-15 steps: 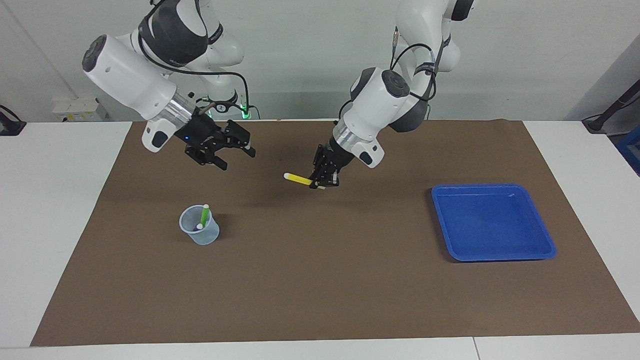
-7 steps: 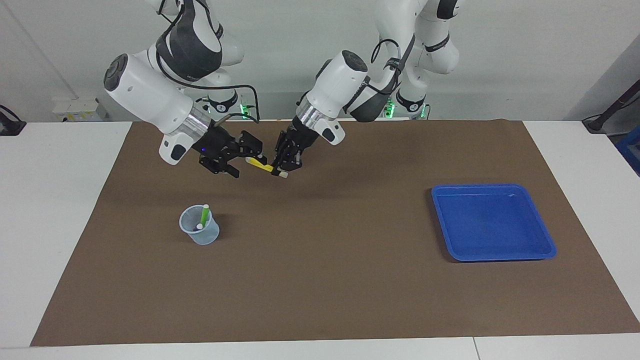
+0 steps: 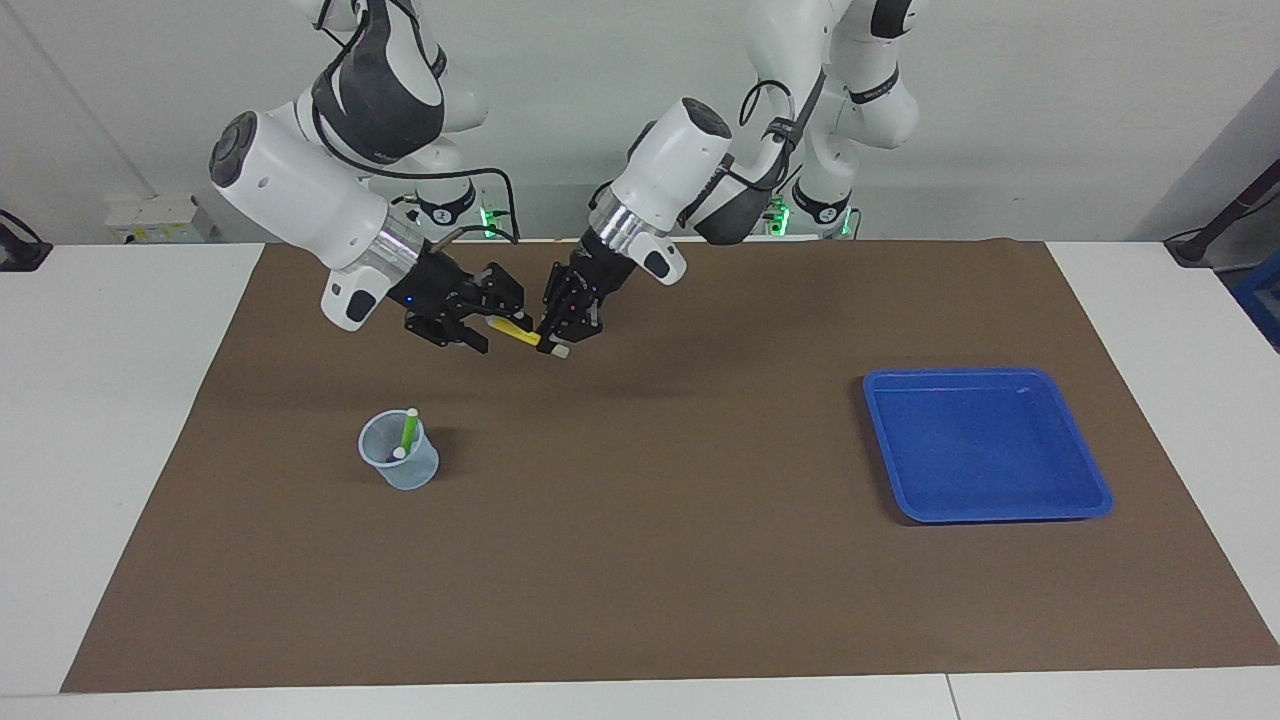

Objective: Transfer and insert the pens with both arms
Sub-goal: 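Carry the yellow pen toward the right gripper while the right gripper approaches, then grasp the yellow pen with the right gripper and open the left gripper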

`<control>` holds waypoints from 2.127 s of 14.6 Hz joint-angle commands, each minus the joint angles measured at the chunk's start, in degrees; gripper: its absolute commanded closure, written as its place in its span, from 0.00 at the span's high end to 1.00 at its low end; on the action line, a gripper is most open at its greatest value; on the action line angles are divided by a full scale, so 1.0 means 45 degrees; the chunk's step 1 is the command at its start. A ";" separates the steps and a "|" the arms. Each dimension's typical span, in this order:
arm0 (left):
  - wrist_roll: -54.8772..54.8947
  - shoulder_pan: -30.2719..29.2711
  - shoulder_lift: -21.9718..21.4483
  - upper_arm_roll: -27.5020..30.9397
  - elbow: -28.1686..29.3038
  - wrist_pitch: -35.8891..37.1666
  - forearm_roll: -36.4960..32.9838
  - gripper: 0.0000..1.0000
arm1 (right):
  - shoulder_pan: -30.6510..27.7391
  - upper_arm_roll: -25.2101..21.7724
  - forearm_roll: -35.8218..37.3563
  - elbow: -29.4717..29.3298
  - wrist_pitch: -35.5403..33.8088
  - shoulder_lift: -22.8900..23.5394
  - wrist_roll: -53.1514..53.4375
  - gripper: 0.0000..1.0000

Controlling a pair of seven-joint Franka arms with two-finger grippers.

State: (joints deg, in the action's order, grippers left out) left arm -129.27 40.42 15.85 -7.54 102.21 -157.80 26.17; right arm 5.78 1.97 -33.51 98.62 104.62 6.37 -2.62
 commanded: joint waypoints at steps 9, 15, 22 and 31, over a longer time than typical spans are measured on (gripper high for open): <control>-0.0140 0.0295 -0.0144 0.0211 0.0510 -0.0969 0.0219 0.00 | -0.0094 -0.0007 -0.0074 -0.0041 -0.0086 -0.0185 -0.0336 0.52; -0.0140 0.0353 -0.0144 0.0230 0.0510 -0.0989 0.0219 0.00 | -0.0055 -0.0007 -0.0074 -0.0022 0.0071 -0.0185 -0.0316 0.47; -0.0140 0.0353 -0.0124 0.0230 0.0530 -0.1320 0.0219 0.00 | -0.0055 -0.0007 -0.0074 -0.0041 0.0168 -0.0185 -0.0316 0.35; -0.0140 0.0334 -0.0124 0.0250 0.0491 -0.1321 0.0219 0.00 | -0.0055 -0.0007 -0.0054 -0.0042 0.0168 -0.0185 -0.0355 0.00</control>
State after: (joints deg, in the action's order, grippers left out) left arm -129.69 40.95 16.14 -7.39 103.32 -162.54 26.23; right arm 5.95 2.02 -33.80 98.06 104.77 5.79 -2.75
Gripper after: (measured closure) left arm 0.819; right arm 0.811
